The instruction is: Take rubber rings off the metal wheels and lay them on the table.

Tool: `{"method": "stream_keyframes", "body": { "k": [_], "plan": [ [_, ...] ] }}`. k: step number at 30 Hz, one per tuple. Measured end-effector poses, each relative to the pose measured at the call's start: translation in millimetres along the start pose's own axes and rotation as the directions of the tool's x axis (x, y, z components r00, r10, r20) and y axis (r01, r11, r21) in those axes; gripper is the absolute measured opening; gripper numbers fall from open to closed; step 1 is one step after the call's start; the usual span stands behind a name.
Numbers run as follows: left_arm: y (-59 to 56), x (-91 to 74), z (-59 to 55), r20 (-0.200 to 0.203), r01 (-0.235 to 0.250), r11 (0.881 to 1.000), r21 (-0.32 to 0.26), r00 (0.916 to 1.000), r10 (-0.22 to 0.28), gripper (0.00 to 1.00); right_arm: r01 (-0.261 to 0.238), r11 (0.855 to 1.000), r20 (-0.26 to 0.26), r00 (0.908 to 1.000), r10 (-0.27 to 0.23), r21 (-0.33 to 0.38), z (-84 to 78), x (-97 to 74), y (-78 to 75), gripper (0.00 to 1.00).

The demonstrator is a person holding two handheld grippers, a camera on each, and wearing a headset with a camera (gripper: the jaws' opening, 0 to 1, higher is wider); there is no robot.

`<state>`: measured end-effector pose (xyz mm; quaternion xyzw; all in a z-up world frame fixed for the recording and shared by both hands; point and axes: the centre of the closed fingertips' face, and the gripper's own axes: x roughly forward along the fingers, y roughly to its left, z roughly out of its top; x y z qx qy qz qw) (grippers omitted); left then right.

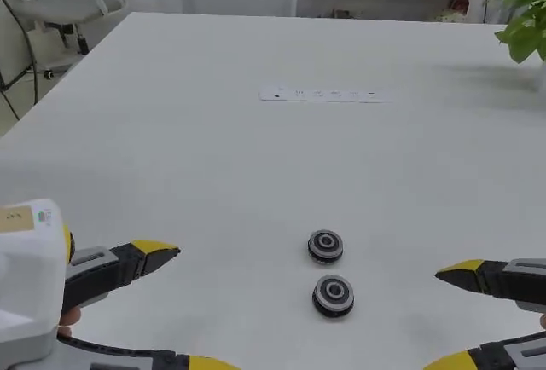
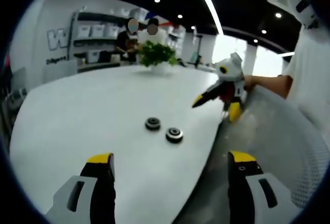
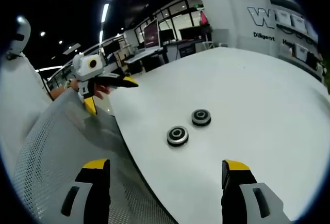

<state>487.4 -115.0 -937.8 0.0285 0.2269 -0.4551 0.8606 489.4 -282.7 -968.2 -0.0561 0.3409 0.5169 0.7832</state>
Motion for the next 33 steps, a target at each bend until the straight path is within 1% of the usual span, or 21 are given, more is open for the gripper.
{"method": "stream_keyframes", "body": {
  "k": [2,4,6,9,12,16,22,27,33],
  "plan": [
    [1.0,-0.3,3.6,0.019,-0.007,1.000,-0.002,0.9998,0.007,0.92,-0.009,1.000,-0.001,1.0000,0.009,0.011,-1.5,0.3,1.0,0.90],
    [0.9,-0.2,5.2,0.032,-0.005,1.000,-0.024,0.9995,0.006,0.92,-0.020,1.000,-0.003,0.9998,0.020,0.013,-2.3,0.7,3.0,0.90],
    [0.2,0.3,4.3,0.027,0.000,1.000,-0.028,0.9996,0.001,0.92,-0.023,1.000,-0.010,0.9997,0.023,0.008,-3.4,1.0,3.7,0.90],
    [-0.1,0.9,1.8,0.008,-0.003,1.000,-0.009,1.0000,0.004,0.92,-0.023,1.000,-0.015,0.9996,0.023,0.010,-4.7,1.3,3.4,0.89],
    [-1.7,1.7,-0.2,-0.005,0.006,1.000,-0.005,1.0000,-0.006,0.92,-0.022,1.000,-0.016,0.9996,0.022,0.008,-4.6,1.3,3.1,0.89],
    [-3.0,2.1,1.2,0.001,0.013,1.000,0.000,0.9999,-0.013,0.92,-0.016,1.000,-0.010,0.9998,0.016,0.009,-3.1,0.4,2.1,0.89],
    [-4.5,2.3,0.7,-0.002,0.021,1.000,0.003,0.9998,-0.021,0.93,-0.007,1.000,-0.005,1.0000,0.007,0.013,-2.3,-0.4,0.0,0.89],
    [-4.3,2.1,0.6,-0.002,0.020,1.000,0.002,0.9998,-0.020,0.93,-0.003,1.000,-0.006,1.0000,0.003,0.013,-2.7,-0.5,-0.6,0.89],
    [-6.4,2.7,2.0,0.006,0.031,0.999,-0.006,0.9995,-0.031,0.93,0.001,1.000,0.000,1.0000,-0.001,0.016,-1.9,-1.2,-1.2,0.88]
  ]
}}
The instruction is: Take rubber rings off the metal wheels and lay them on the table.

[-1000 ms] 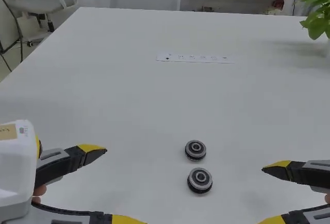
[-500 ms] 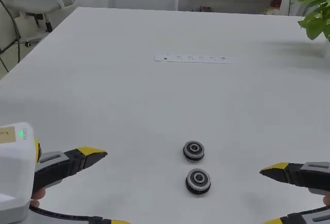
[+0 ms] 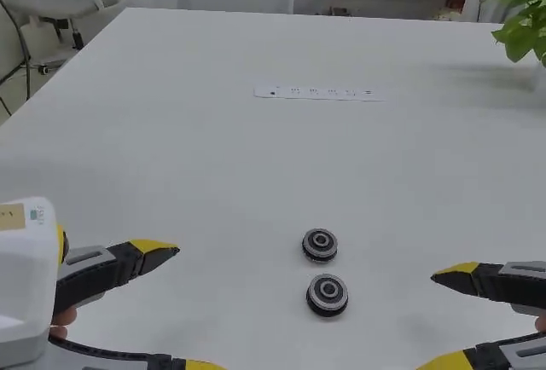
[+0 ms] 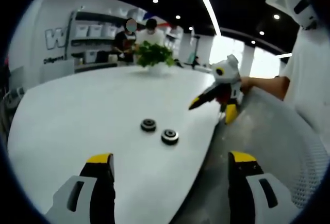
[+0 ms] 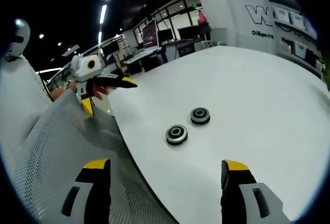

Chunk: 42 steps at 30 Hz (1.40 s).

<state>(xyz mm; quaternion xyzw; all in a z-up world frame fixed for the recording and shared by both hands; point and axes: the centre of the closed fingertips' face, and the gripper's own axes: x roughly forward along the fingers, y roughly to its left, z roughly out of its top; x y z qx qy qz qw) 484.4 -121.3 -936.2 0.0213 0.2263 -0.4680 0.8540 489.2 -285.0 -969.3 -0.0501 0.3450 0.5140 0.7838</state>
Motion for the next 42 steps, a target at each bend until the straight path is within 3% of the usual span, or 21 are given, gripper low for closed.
{"method": "stream_keyframes", "body": {
  "k": [30,35,42],
  "plan": [
    [-4.0,1.1,-0.1,-0.010,0.015,1.000,0.020,0.9998,-0.014,0.93,0.011,1.000,0.005,0.9999,-0.011,0.002,0.5,-0.8,-2.8,0.87],
    [-8.6,2.7,-1.7,-0.047,0.028,0.996,0.081,0.9986,-0.024,0.93,0.027,1.000,0.005,0.9996,-0.027,0.001,0.4,-1.7,-6.4,0.87],
    [-15.1,-1.1,9.6,-0.045,0.065,0.991,0.116,0.9972,-0.060,0.94,0.053,0.999,0.015,0.9985,-0.053,-0.010,5.5,-9.1,-10.8,0.86]
  ]
}}
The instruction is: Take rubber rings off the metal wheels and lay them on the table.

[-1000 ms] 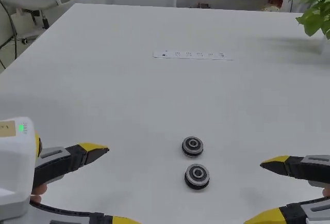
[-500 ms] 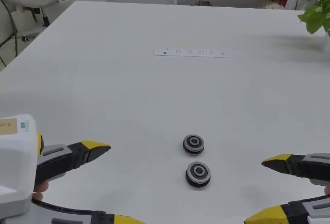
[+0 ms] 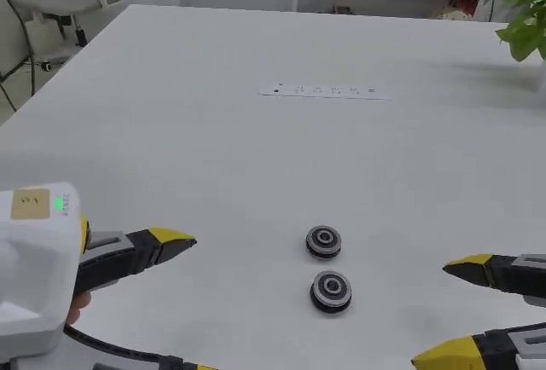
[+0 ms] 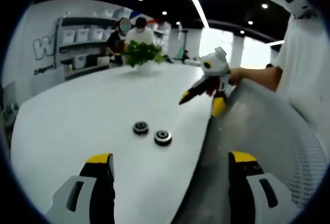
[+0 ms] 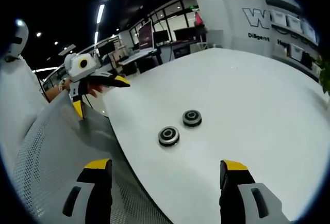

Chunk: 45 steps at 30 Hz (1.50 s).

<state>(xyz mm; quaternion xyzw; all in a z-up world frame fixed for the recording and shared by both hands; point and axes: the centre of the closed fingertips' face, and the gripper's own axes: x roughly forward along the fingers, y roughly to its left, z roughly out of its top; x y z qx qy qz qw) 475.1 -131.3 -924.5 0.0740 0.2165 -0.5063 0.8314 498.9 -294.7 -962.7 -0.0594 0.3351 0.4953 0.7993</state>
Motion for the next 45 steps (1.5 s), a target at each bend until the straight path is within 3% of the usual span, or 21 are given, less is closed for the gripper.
{"method": "stream_keyframes", "body": {
  "k": [6,12,19,24,25,27,29,31,33,34,37,40,42,45],
  "plan": [
    [6.1,-9.5,27.2,0.031,-0.006,0.998,0.059,0.9995,0.004,0.94,0.036,0.999,0.033,0.9988,-0.035,-0.014,15.1,-17.5,-9.2,0.82],
    [14.3,-15.4,54.9,0.038,-0.009,0.988,0.155,0.9993,0.004,0.94,0.072,0.994,0.084,0.9943,-0.066,-0.080,49.3,-35.7,-14.6,0.80],
    [30.0,-15.9,80.1,0.050,-0.017,0.977,0.210,0.9987,0.007,0.93,0.062,0.986,0.148,0.9882,-0.040,-0.153,85.8,-38.4,-7.3,0.77],
    [34.0,-11.6,101.3,0.055,-0.016,0.960,0.278,0.9985,0.000,0.89,0.046,0.980,0.178,0.9839,-0.011,-0.193,105.9,-31.8,-3.5,0.73],
    [37.1,-10.2,109.4,0.069,-0.037,0.947,0.318,0.9975,0.016,0.87,0.036,0.980,0.181,0.9835,0.000,-0.197,109.8,-29.1,-1.9,0.72],
    [34.3,-7.1,122.0,0.094,-0.038,0.935,0.353,0.9955,0.005,0.84,0.020,0.977,0.183,0.9829,0.020,-0.214,115.7,-23.2,1.7,0.70],
    [32.2,-3.8,130.6,0.107,-0.029,0.934,0.356,0.9942,-0.010,0.84,0.011,0.973,0.189,0.9813,0.034,-0.231,120.9,-18.5,4.0,0.68],
    [31.3,1.8,140.2,0.115,-0.026,0.927,0.373,0.9932,-0.019,0.84,-0.003,0.970,0.205,0.9773,0.054,-0.241,127.4,-12.5,6.6,0.67],
    [30.0,7.9,149.0,0.127,-0.028,0.909,0.417,0.9915,-0.028,0.81,-0.002,0.967,0.231,0.9709,0.063,-0.253,133.5,-6.8,7.5,0.62],
    [29.3,10.1,151.6,0.132,-0.026,0.905,0.424,0.9907,-0.033,0.79,-0.007,0.962,0.251,0.9648,0.079,-0.274,136.5,-3.7,9.5,0.59],
    [24.7,19.5,165.9,0.196,-0.015,0.911,0.411,0.9779,-0.073,0.74,-0.026,0.963,0.272,0.9569,0.102,-0.267,136.9,0.9,8.7,0.53],
    [25.1,27.4,172.4,0.243,-0.024,0.920,0.392,0.9669,-0.079,0.71,-0.038,0.965,0.290,0.9503,0.115,-0.258,135.0,7.1,7.2,0.52],
    [37.6,36.0,170.1,0.255,-0.030,0.921,0.388,0.9639,-0.076,0.67,-0.045,0.969,0.298,0.9474,0.118,-0.242,131.9,12.5,4.4,0.50],
    [37.7,48.7,164.4,0.260,-0.027,0.925,0.379,0.9625,-0.078,0.63,-0.047,0.975,0.302,0.9466,0.113,-0.218,125.1,19.8,-0.8,0.49]
  ]
}}
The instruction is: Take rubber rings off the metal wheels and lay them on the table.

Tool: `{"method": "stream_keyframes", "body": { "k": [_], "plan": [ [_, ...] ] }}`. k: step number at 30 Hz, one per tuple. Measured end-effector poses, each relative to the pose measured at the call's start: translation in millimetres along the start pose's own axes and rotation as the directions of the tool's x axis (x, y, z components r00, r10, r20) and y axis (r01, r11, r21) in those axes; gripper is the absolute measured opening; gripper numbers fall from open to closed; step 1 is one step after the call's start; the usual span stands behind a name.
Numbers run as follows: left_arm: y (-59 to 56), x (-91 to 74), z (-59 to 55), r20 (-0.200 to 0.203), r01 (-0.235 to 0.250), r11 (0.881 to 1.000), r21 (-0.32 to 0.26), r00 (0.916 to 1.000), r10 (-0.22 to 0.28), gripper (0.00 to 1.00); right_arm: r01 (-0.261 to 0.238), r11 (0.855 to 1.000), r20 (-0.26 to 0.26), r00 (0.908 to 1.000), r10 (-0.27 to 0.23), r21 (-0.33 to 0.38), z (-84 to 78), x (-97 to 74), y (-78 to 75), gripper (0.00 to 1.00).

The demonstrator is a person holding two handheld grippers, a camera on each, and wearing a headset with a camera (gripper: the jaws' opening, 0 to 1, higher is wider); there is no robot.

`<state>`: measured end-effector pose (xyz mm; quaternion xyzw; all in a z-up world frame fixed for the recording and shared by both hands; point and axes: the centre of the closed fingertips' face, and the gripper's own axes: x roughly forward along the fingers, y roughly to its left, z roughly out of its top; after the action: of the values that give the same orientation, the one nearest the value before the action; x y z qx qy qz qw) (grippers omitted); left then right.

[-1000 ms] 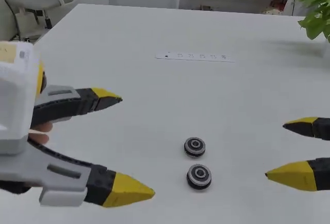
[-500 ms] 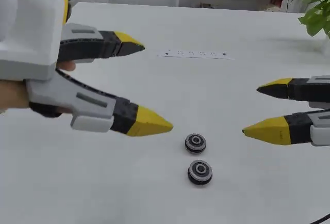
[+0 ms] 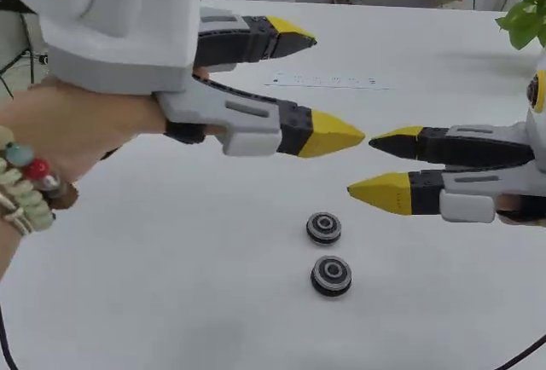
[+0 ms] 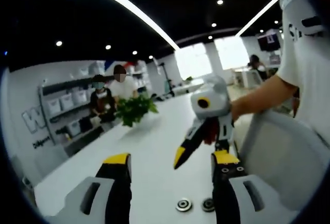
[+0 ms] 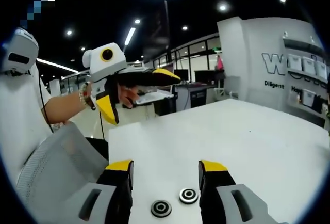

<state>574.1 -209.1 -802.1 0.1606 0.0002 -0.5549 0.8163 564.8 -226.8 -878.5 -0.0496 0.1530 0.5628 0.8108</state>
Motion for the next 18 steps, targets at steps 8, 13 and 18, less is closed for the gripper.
{"method": "stream_keyframes", "body": {
  "k": [8,13,18],
  "plan": [
    [-22.2,28.6,-50.7,-0.021,0.048,0.993,-0.107,0.9985,-0.051,0.43,0.004,0.999,-0.105,0.9945,-0.001,0.035,-43.4,5.5,-5.5,0.44],
    [-31.7,36.4,-72.7,-0.023,0.060,0.985,-0.163,0.9976,-0.065,0.40,0.007,0.999,-0.152,0.9884,-0.002,0.037,-59.1,8.4,-6.3,0.43],
    [-40.5,35.9,-99.1,-0.086,0.063,0.983,-0.171,0.9932,-0.079,0.36,-0.009,0.999,-0.236,0.9716,0.018,0.038,-82.8,10.5,-1.2,0.41]
  ]
}}
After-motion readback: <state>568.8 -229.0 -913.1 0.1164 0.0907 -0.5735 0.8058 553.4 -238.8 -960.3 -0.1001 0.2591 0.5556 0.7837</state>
